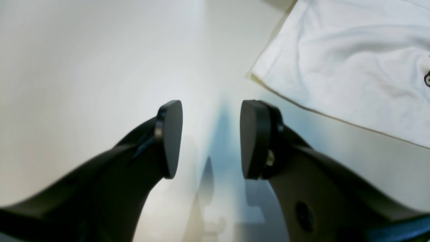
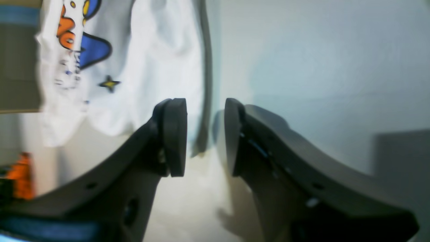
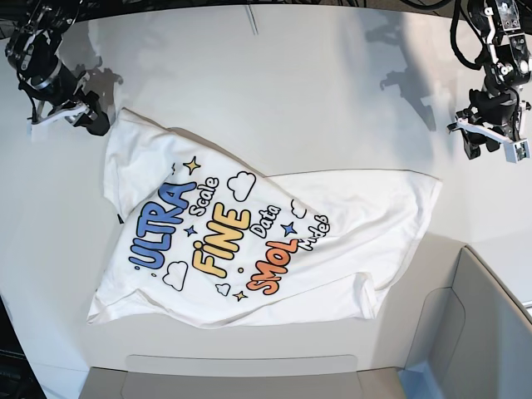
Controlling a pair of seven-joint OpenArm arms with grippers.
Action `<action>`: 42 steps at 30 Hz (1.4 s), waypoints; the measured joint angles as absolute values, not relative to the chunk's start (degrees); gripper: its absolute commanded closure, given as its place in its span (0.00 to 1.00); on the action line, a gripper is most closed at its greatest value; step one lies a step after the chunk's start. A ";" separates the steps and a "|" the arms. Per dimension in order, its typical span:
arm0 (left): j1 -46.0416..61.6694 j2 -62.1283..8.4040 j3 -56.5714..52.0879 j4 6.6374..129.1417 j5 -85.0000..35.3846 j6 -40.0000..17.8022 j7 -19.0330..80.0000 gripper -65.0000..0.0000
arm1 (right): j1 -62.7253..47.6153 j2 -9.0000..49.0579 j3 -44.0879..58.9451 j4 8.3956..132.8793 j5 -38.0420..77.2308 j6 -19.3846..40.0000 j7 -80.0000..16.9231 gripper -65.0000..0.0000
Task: Layout the t-shirt on the table in an organized manner, then fold the t-shirt properly
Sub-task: 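Release the t-shirt and raise both grippers away, then grasp the t-shirt corner nearest the right gripper and pull it outward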
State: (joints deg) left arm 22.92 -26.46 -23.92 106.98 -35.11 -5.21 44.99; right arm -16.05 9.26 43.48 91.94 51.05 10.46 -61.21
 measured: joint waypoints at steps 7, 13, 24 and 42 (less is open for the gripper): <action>22.87 -26.20 -23.92 106.98 -35.11 -5.21 44.97 0.59 | -12.19 9.28 35.46 88.18 50.59 11.62 -59.64 0.70; 23.20 -26.22 -23.94 106.98 -35.11 -5.21 44.95 0.59 | -9.65 8.45 29.93 86.96 46.83 12.23 -58.89 0.71; 24.34 -26.02 -24.01 106.98 -35.11 -5.41 44.99 0.59 | -18.26 7.11 27.94 102.74 38.94 10.55 -62.04 1.00; 24.21 -25.26 -23.79 106.94 -34.81 -5.15 44.95 0.59 | -10.44 10.28 42.13 115.79 44.34 21.93 -71.92 1.00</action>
